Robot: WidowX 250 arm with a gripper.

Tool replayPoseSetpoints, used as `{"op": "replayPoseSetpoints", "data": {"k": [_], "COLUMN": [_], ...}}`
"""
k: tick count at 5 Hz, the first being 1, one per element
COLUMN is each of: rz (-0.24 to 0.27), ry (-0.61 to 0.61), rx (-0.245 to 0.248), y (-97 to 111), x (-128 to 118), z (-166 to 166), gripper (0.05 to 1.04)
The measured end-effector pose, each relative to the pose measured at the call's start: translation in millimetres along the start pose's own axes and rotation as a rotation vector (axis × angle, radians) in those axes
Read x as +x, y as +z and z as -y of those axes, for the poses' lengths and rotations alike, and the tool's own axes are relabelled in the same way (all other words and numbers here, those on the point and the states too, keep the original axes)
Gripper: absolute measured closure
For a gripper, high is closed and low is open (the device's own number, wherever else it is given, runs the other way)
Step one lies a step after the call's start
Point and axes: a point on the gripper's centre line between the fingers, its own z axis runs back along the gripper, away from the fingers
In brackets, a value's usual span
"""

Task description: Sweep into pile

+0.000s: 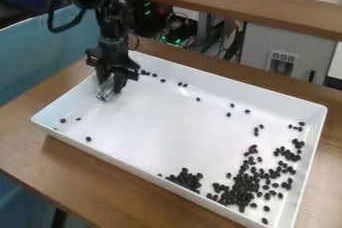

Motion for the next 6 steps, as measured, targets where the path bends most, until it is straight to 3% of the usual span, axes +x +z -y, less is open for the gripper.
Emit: {"op": "replayPoseSetpoints", "data": {"k": [2, 3, 6], "rz": [-0.009, -0.001, 0.025], "ry": [-0.140, -0.236, -0.386], "rx": [-0.057, -0.093, -0.156], "y": [-3.2, -1.8, 15.1], "x": [11.3, 5.6, -12.8], "z": [20.0, 33.7, 118.4], "gripper": [0.701, 0.701, 0.701]}}
